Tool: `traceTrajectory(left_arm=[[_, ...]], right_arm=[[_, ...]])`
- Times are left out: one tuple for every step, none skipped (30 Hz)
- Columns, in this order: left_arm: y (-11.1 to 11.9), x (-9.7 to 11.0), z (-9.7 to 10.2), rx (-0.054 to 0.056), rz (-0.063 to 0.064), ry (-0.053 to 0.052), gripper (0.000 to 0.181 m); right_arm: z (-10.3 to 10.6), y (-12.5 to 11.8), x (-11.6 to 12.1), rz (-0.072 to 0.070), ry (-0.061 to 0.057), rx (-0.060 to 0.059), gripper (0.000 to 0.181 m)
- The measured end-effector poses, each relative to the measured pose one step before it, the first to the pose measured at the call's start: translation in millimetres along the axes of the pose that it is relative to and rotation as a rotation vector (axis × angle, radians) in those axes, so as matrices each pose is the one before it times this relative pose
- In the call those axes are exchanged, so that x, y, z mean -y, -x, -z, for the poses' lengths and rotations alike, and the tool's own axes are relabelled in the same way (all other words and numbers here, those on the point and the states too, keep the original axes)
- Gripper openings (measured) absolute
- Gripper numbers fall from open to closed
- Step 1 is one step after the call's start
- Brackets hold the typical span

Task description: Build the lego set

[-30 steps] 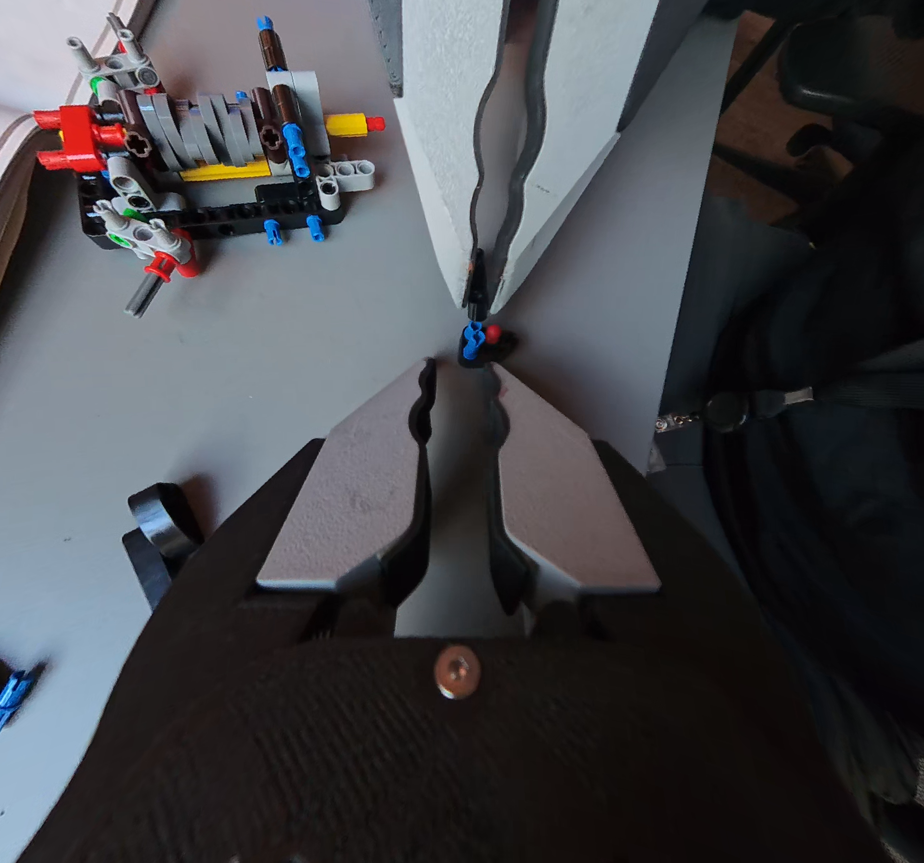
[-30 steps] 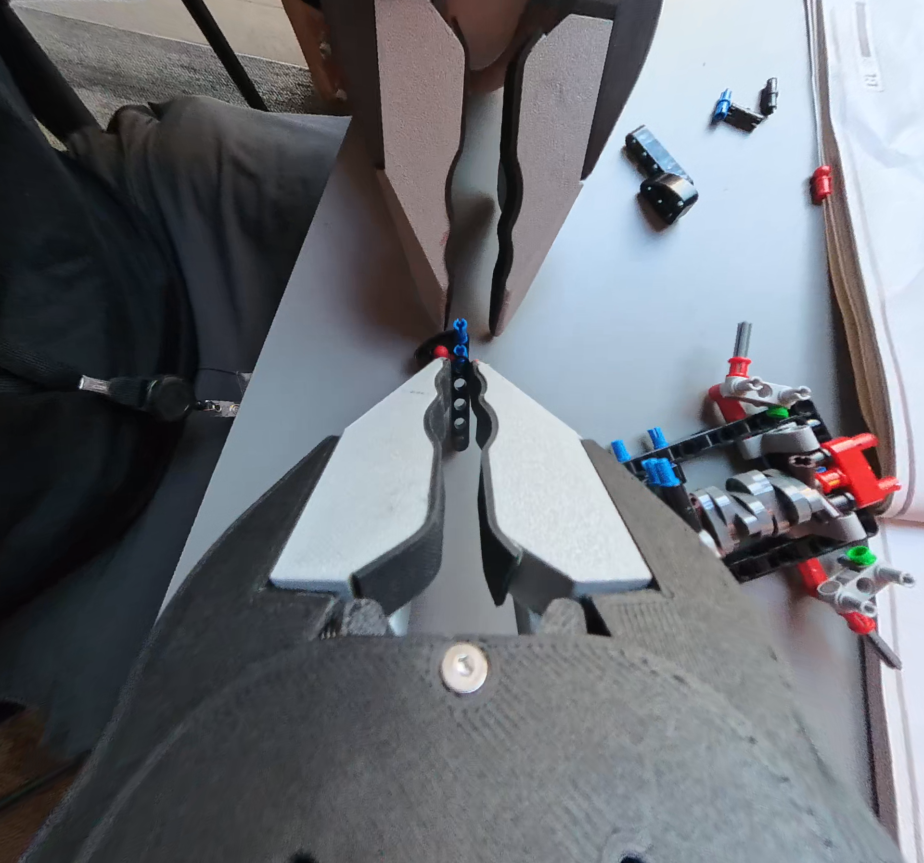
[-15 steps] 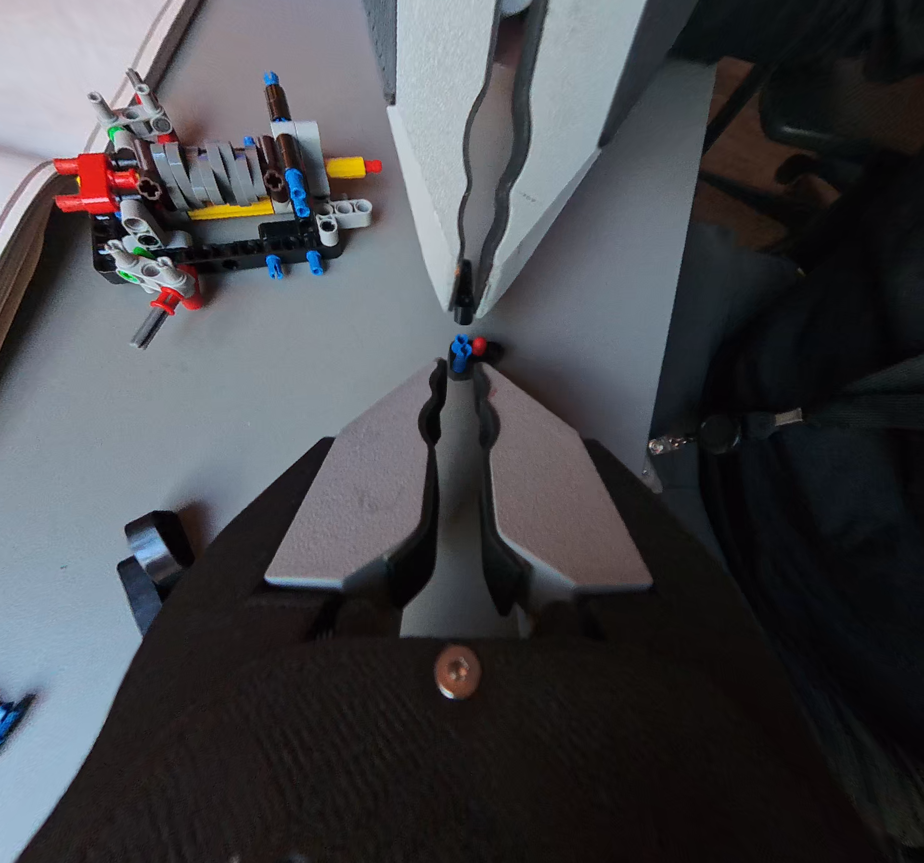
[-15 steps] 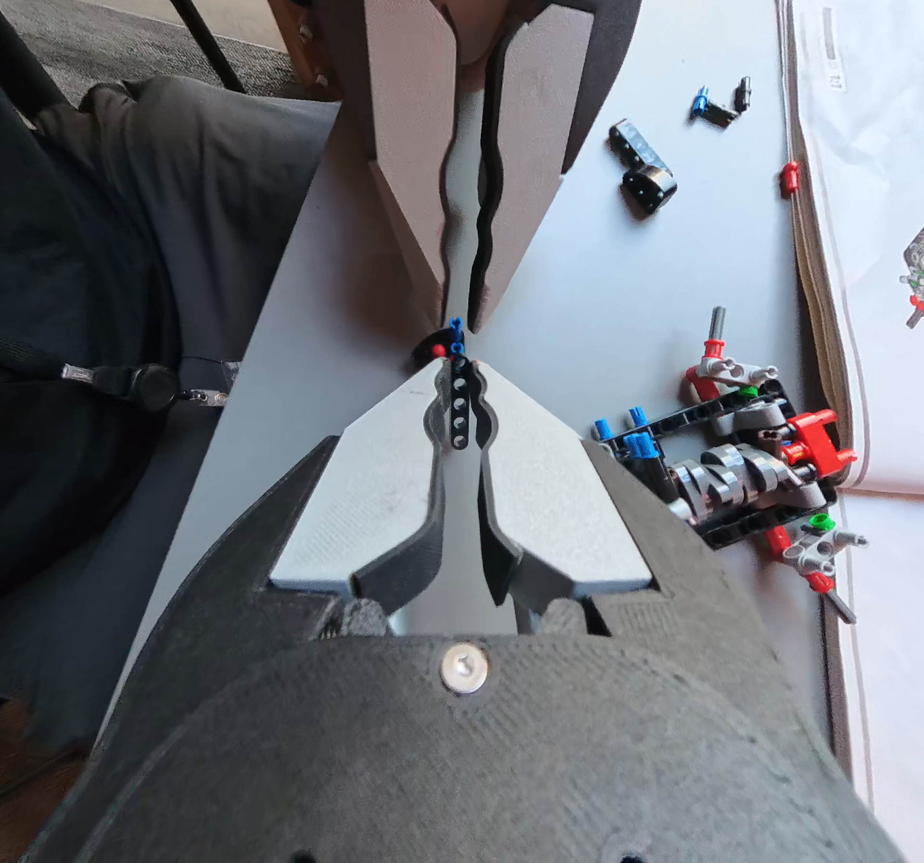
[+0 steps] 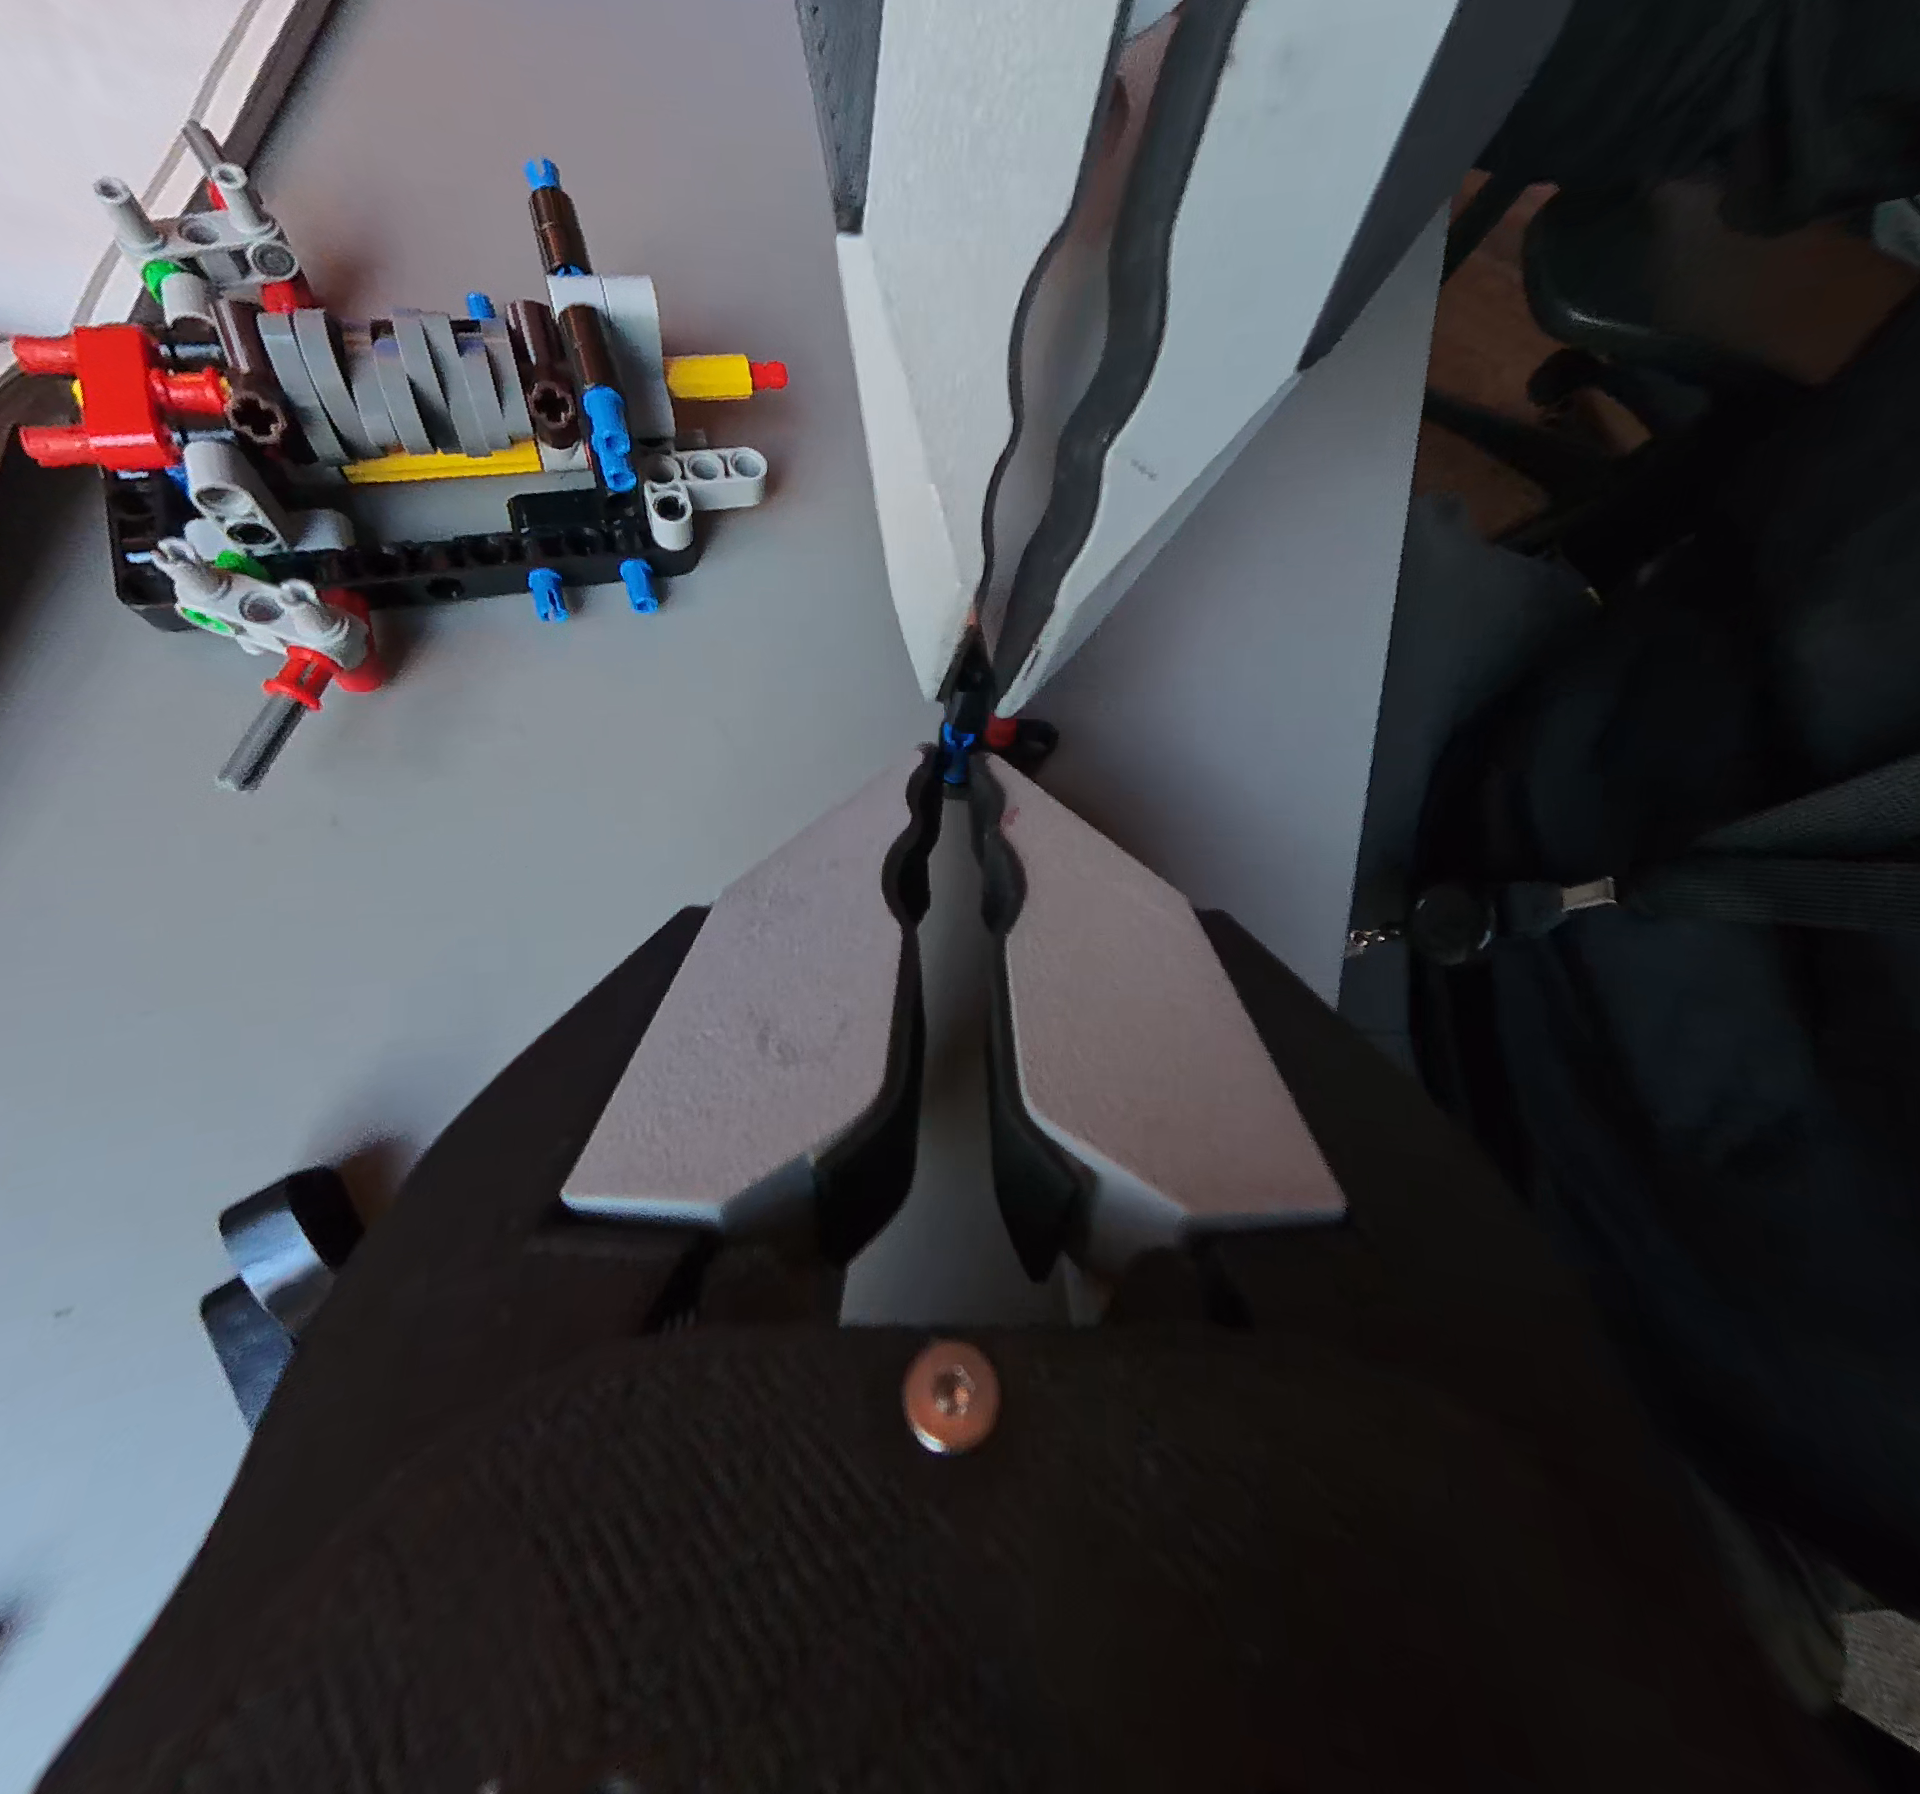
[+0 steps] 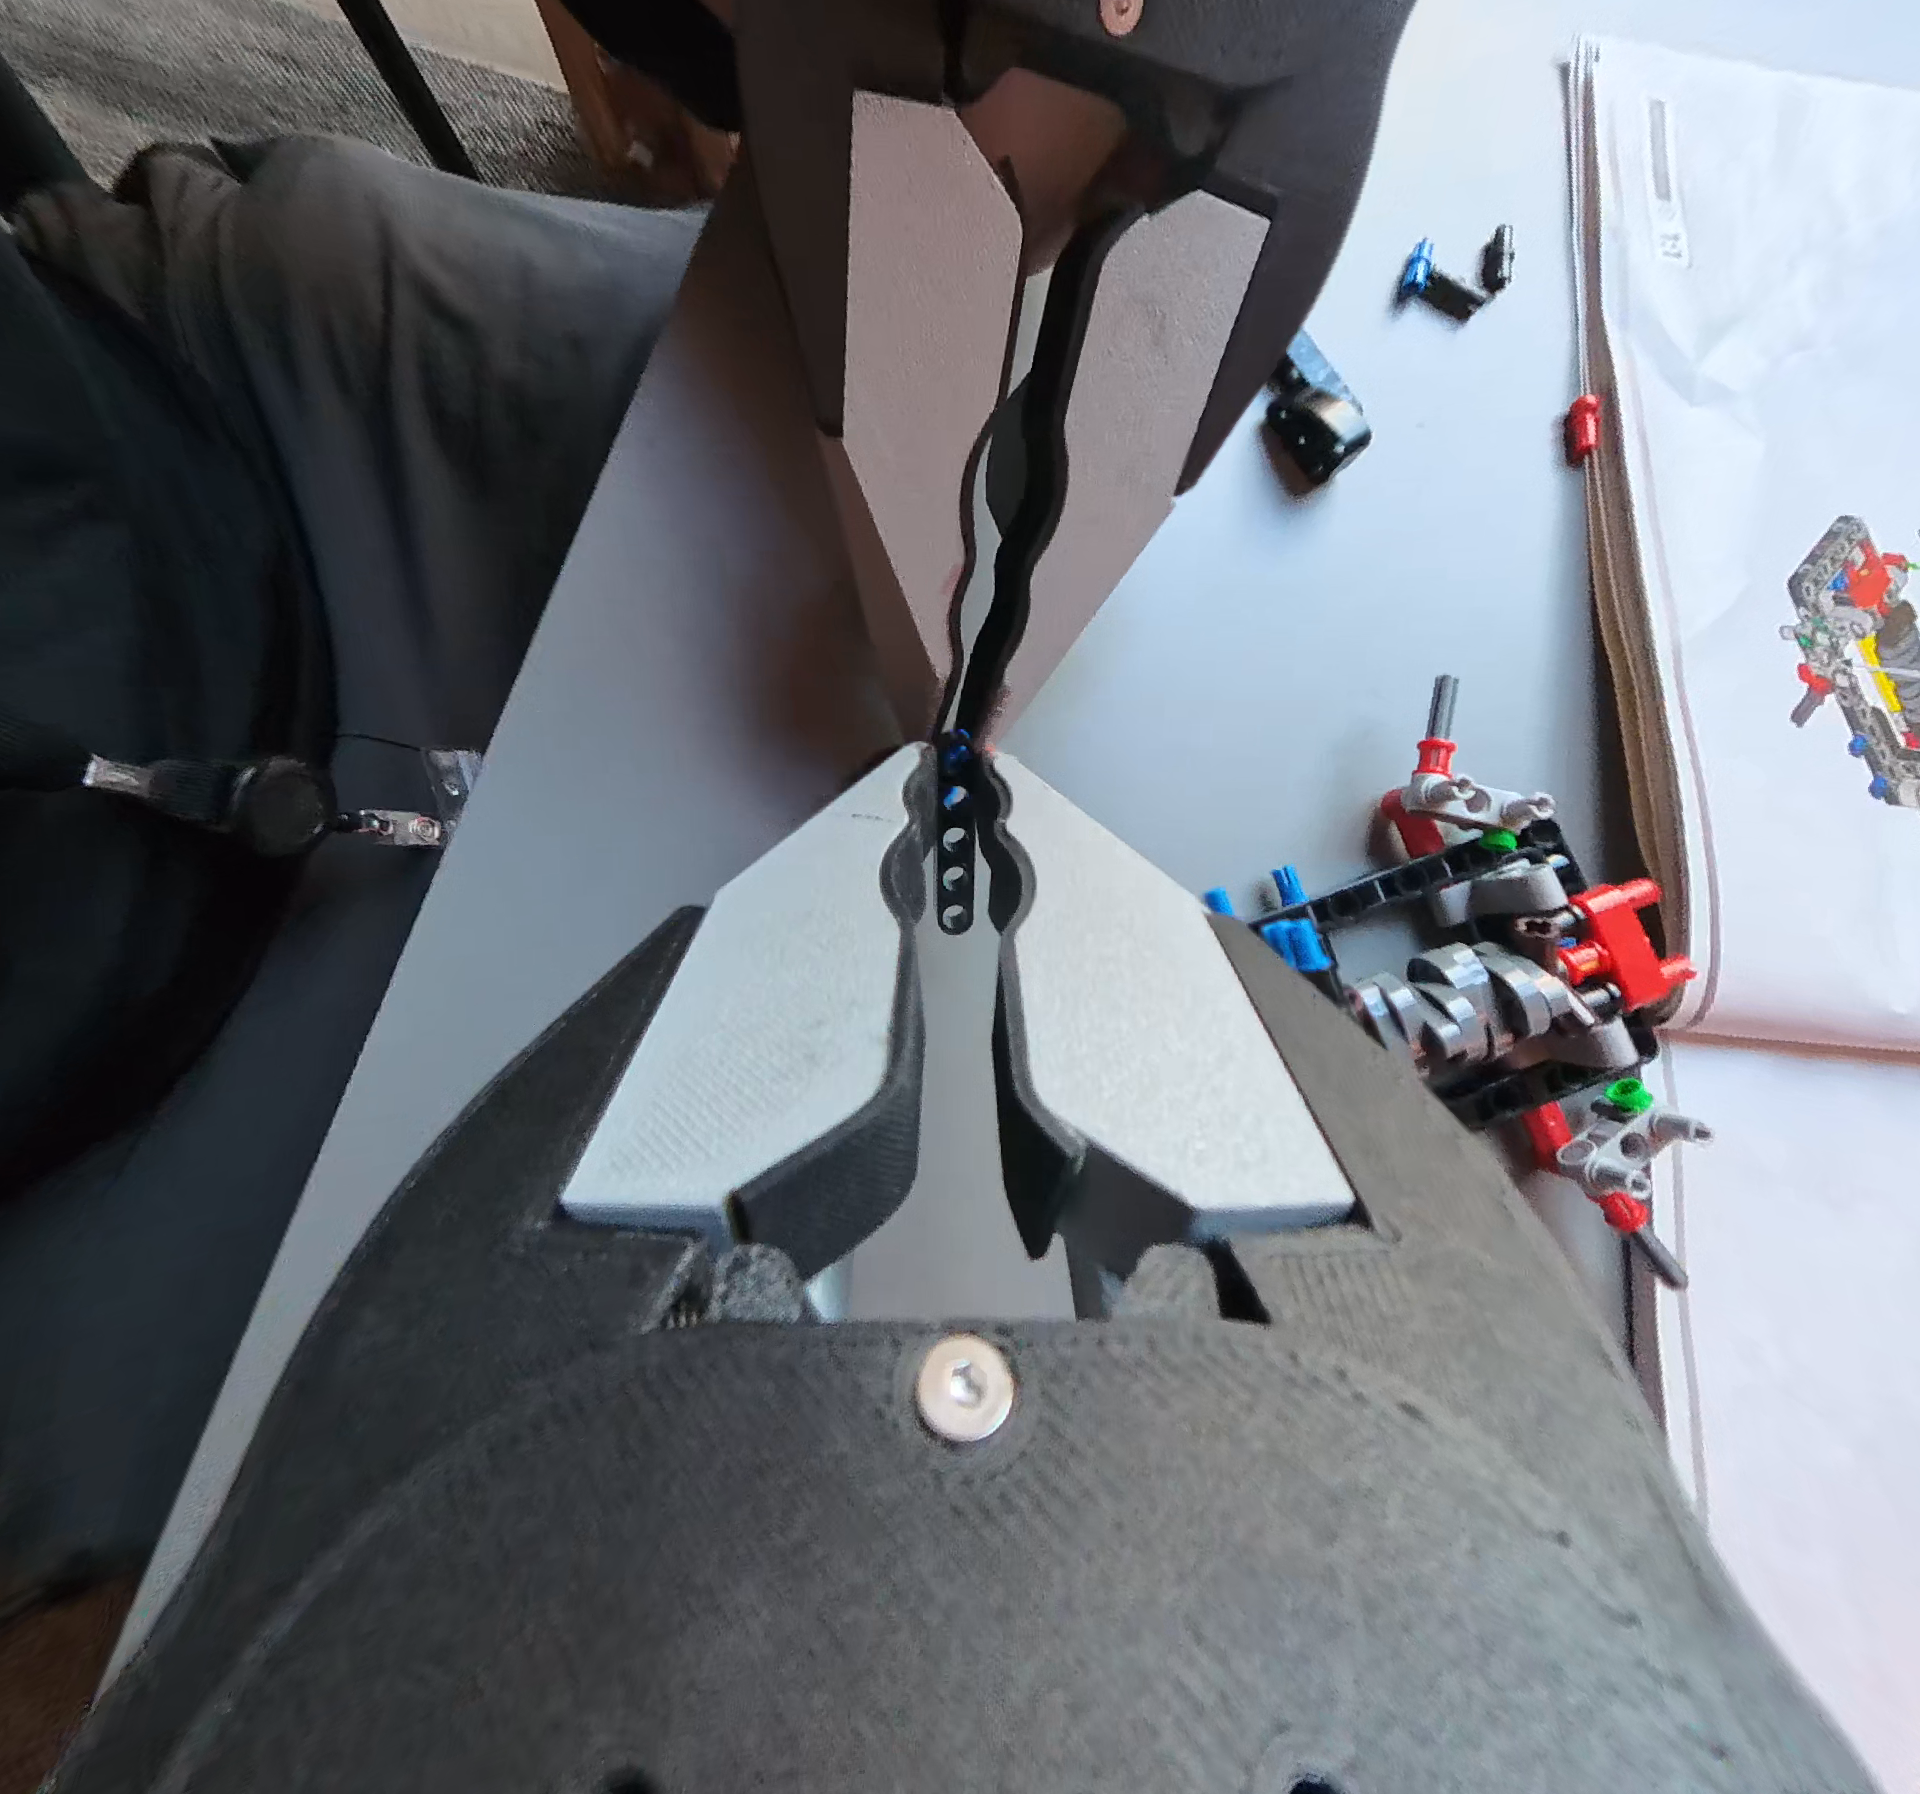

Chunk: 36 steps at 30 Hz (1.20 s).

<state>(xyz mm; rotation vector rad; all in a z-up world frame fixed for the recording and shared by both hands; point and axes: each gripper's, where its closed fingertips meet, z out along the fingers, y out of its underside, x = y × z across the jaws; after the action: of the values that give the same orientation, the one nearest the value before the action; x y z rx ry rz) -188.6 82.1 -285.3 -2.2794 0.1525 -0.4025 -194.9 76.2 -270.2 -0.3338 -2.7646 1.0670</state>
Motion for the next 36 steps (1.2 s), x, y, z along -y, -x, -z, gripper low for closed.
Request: traceTrajectory(left_arm=[[0.48,1.18,-1.18,0.0,-0.0112,0.0017,0.002],[0.08,1.18,-1.59,-0.0038,-0.0135,0.0027,0.002],[-0.15,1.24,-1.62,-0.0048,-0.0144,0.0033,0.002],[-0.11,1.05,-1.4,-0.0056,-0.013,0.0028,0.002],[0.19,0.75,-0.84,-0.0043,-0.0087,0.0019,0.002],[-0.15,0.41,-0.7,-0.0059,-0.0049,0.0017,0.002],[0.15,0.46,-0.45,-0.0024,-0.0009,0.0004,0.002],[-0.03,0.15,-0.28,-0.0017,0.0005,0.0003,0.002],[0.3,0.09,-0.08,-0.0001,0.002,-0.0004,0.002],[0.29,0.2,-0.07,0.0007,0.002,-0.0005,0.002],[0.14,0.02,-0.11,0.0004,0.0008,-0.0002,0.002],[0.04,-0.02,-0.02,0.0007,-0.0004,0.0002,0.002],[0.04,0.02,0.02,0.002,-0.0013,0.0,0.002],[0.04,0.02,-0.21,0.0035,-0.0035,-0.0004,0.002],[-0.01,0.08,-0.09,0.0046,-0.0054,-0.0001,0.002],[-0.08,0.05,-0.14,0.0031,-0.0041,0.0,0.002],[-0.23,-0.02,-0.21,0.0014,-0.0034,0.0004,0.002],[-0.15,0.0,-0.13,-0.0001,-0.0016,0.0006,0.003],[-0.08,-0.02,-0.16,-0.0003,-0.0001,0.0001,0.002],[0.09,0.17,-0.19,0.0004,0.0007,0.0002,0.002],[-0.03,0.0,-0.14,-0.0001,0.0008,-0.0001,0.002],[0.0,-0.07,-0.02,0.0013,-0.0017,0.0001,0.002],[-0.17,-0.1,0.02,0.0048,-0.0064,0.0005,0.002],[-0.2,-0.19,-0.03,0.0074,-0.0094,0.0006,0.002],[0.02,0.0,0.02,0.0081,-0.0083,0.0002,0.002],[0.0,-0.1,0.02,0.006,-0.0034,0.0,0.002],[0.07,-0.01,0.07,0.0016,0.0032,-0.0005,0.002],[-0.01,-0.02,-0.02,-0.0013,0.0035,-0.0002,0.002],[-0.08,0.03,-0.08,-0.0002,-0.0001,0.0003,0.002],[-0.09,-0.13,-0.03,0.002,-0.0037,0.0003,0.002],[-0.13,0.03,0.03,0.0039,-0.0054,0.0001,0.002],[-0.05,-0.06,-0.02,0.0042,-0.0058,0.0002,0.002],[-0.33,-0.05,0.05,0.0007,-0.003,0.0004,0.002],[-0.55,-0.2,0.01,-0.003,0.0003,0.0005,0.002],[-0.12,-0.03,0.1,0.0,-0.0017,0.0005,0.002],[-0.15,-0.09,0.05,-0.0003,-0.0002,0.0002,0.002]], right_arm=[[-0.13,-0.47,-2.47,0.0011,0.0113,-0.0042,0.005],[0.73,-0.27,-0.56,-0.0003,0.001,-0.0027,0.005],[1.08,0.12,-0.08,-0.005,0.0001,0.0032,0.005],[1.23,-0.37,-0.63,-0.0071,0.0054,0.0033,0.005],[1.33,-0.6,-0.49,-0.0076,0.0039,0.0017,0.005],[1.14,-1.0,-0.22,-0.007,0.0005,-0.0004,0.005],[0.78,0.71,-1.04,-0.0053,0.0092,0.0098,0.005],[0.38,0.38,-1.66,-0.0036,0.0154,0.0058,0.005],[0.11,-0.34,-0.63,0.0027,0.009,-0.0012,0.005],[-0.25,-0.38,0.45,0.0043,0.0032,-0.0018,0.005],[-0.52,0.2,0.49,0.0026,0.0053,0.0042,0.005],[-0.65,0.27,0.17,0.0027,0.0089,0.0039,0.005],[-0.32,0.02,-0.38,0.0049,0.0122,0.0028,0.005],[0.11,0.03,-0.29,0.0074,0.0106,0.0007,0.005],[0.08,0.02,-0.42,0.0079,0.0114,-0.0006,0.005],[0.1,0.22,-0.38,0.0087,0.0149,-0.0004,0.005],[-0.02,0.37,-0.02,0.0143,0.0181,-0.0016,0.005],[0.04,0.57,-0.07,0.0205,0.0235,-0.0023,0.005],[-0.09,0.3,-0.17,0.0243,0.0295,-0.0026,0.005],[0.0,0.01,-0.32,0.0141,0.0333,0.0011,0.005],[0.05,0.08,-0.31,0.0131,0.0325,0.0032,0.005],[-0.11,0.26,-0.2,0.0185,0.0287,0.0029,0.005],[-0.28,0.28,0.26,0.0202,0.0263,0.0028,0.005],[-0.23,0.32,0.31,0.0174,0.0232,0.0034,0.005],[-0.2,0.01,0.08,0.0093,0.0204,0.0053,0.005],[-0.19,-0.09,0.09,-0.0021,0.0128,0.0072,0.005],[-0.11,-0.08,-0.08,-0.0112,0.005,0.009,0.005],[-0.04,0.14,-0.15,-0.0089,0.0011,0.0051,0.005],[0.07,0.37,-0.24,0.0079,0.003,-0.0045,0.005],[-0.14,0.28,0.05,0.0142,0.0058,-0.0113,0.005],[-0.06,0.19,0.01,0.0095,0.0085,-0.0118,0.005],[-0.04,0.19,0.07,-0.0038,0.0056,-0.005,0.005],[-0.11,0.53,0.18,-0.0124,-0.0079,0.0028,0.005],[-0.02,0.56,0.33,-0.0072,-0.0176,0.0064,0.005],[-0.26,-0.08,0.62,-0.0136,-0.0144,0.0066,0.005],[-0.08,0.16,0.16,-0.01,-0.0042,0.0082,0.005]])
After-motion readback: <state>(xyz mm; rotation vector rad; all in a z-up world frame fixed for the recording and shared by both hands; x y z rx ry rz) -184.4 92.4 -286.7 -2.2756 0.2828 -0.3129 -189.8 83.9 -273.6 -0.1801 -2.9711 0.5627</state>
